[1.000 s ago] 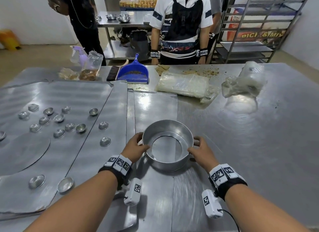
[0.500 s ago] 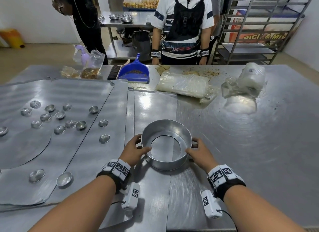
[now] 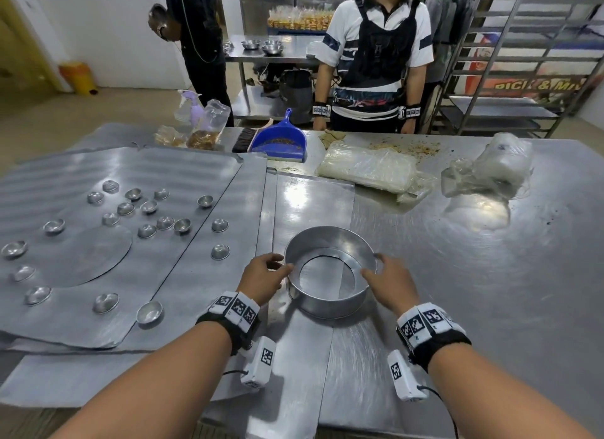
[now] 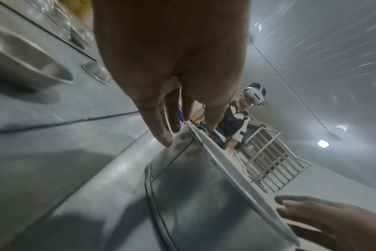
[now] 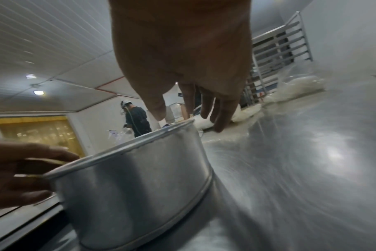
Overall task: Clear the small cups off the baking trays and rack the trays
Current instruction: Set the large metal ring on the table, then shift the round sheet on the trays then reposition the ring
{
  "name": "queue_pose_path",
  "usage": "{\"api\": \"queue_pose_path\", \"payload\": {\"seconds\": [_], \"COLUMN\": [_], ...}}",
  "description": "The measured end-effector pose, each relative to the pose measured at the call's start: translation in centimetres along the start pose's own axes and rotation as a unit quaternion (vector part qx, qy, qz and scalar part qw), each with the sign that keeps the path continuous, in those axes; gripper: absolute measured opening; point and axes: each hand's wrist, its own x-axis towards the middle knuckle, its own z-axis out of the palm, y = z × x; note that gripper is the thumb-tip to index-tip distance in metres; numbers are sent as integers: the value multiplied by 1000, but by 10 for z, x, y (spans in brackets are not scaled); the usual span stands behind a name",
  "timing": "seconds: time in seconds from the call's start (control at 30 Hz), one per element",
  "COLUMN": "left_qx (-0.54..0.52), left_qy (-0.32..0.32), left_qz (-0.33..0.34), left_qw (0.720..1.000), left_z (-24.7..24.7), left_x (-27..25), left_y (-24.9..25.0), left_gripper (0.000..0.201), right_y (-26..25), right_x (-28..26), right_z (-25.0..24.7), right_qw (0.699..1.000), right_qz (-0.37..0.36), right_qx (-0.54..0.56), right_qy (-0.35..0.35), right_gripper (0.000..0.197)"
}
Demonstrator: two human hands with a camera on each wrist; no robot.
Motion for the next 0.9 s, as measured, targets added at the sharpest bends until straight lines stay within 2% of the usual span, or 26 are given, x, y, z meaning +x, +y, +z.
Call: {"api": "queue_pose_path", "payload": {"seconds": [0.1, 0.2, 0.3, 0.43, 0.63, 0.73, 0.9], "left_qx": [0, 4, 7, 26, 67, 89, 125], "left_qy": [19, 57, 105, 172, 225, 223, 201], "left_qz": [5, 2, -9, -36, -76, -105, -133], "left_qw": [1000, 998, 994, 984, 969, 965, 962], "left_z": [-21, -59, -111, -193, -328, -390, -468], "left_x": [-12, -26, -36, -39, -27, -13, 19], "left_y": [7, 6, -3, -27, -80, -104, -130], "left_gripper": [28, 19, 16, 18, 22, 29, 33], "right_y": [-30, -77, -128, -192, -291, -336, -389], "right_x": [3, 2, -3, -8, -16, -15, -11], "right_z": [8, 30, 60, 119, 222, 272, 340], "right_qw": [997, 992, 985, 975, 966, 963, 965], "right_qz": [-65, -123, -170, -202, -202, -184, -148], "right_qx": [-29, -18, 24, 38, 19, -2, -21], "right_qy": [29, 17, -34, -87, -159, -196, -216], "right_gripper": [38, 31, 27, 30, 34, 40, 50]}}
